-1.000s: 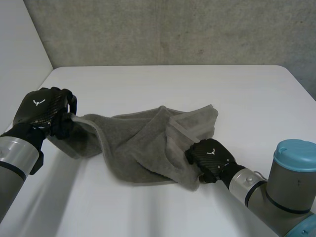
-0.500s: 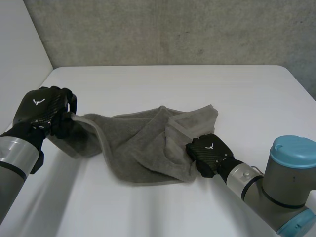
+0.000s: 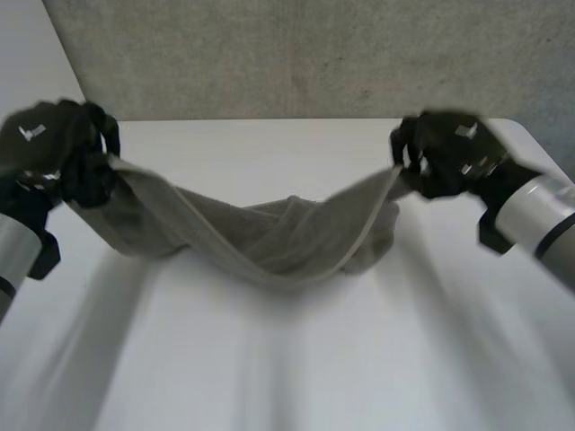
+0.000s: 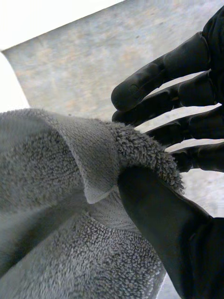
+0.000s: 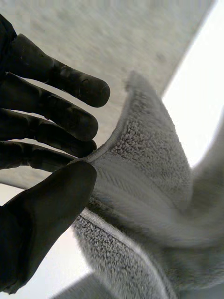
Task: Fold the towel.
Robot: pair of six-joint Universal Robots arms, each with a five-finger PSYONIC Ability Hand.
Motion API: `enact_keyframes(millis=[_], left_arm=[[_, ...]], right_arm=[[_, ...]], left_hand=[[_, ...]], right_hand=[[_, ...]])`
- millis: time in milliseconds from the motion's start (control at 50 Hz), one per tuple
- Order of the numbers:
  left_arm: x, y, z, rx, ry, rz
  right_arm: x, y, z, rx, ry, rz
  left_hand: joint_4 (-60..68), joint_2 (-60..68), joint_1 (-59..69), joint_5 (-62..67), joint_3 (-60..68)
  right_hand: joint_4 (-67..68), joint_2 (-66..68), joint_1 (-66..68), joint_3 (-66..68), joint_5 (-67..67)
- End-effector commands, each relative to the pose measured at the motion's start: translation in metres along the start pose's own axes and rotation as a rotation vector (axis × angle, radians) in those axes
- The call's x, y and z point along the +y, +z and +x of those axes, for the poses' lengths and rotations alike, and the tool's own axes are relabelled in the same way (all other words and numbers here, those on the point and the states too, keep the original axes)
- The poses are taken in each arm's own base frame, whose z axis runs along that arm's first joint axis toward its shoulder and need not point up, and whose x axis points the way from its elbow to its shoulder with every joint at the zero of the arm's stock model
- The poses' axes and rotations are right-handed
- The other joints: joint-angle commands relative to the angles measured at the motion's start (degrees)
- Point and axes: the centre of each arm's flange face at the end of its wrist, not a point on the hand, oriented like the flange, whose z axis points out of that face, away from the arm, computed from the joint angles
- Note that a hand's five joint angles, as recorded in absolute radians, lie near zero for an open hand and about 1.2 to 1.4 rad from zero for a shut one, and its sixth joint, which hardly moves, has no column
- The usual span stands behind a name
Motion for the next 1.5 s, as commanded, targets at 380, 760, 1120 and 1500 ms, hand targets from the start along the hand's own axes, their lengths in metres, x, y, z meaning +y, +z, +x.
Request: enact_keyframes(millis=[380, 760, 1120, 1500], left_arm=[[0.055, 0.006, -0.002, -0.008, -0.085, -0.209], [0.058, 0.004, -0.004, -0.013, -0.087, -0.22], [0.031, 0.005, -0.003, -0.009, -0.066, -0.128], [-0.037, 0.013, -0.012, -0.032, 0.026, -0.129]], right_arm=[[0.108, 0.034, -0.018, -0.029, -0.162, -0.399], [0.123, 0.017, -0.017, -0.01, -0.117, -0.504], [0.049, 0.014, 0.005, 0.09, -0.213, -0.246], [-0.066, -0.045, 0.014, 0.095, -0.717, -0.346]], left_hand=[[-6.9, -4.6, -0.2, -13.4, -8.5], [-6.9, -4.6, -0.2, -13.4, -8.5], [-6.9, -4.6, -0.2, -13.4, -8.5], [-6.9, -4.6, -0.2, -13.4, -8.5]], right_hand=[[3.9, 6.0, 4.5, 3.9, 3.9], [-36.3, -34.1, -35.7, -36.3, -36.2], [3.9, 6.0, 4.5, 3.9, 3.9], [3.9, 6.0, 4.5, 3.9, 3.9]])
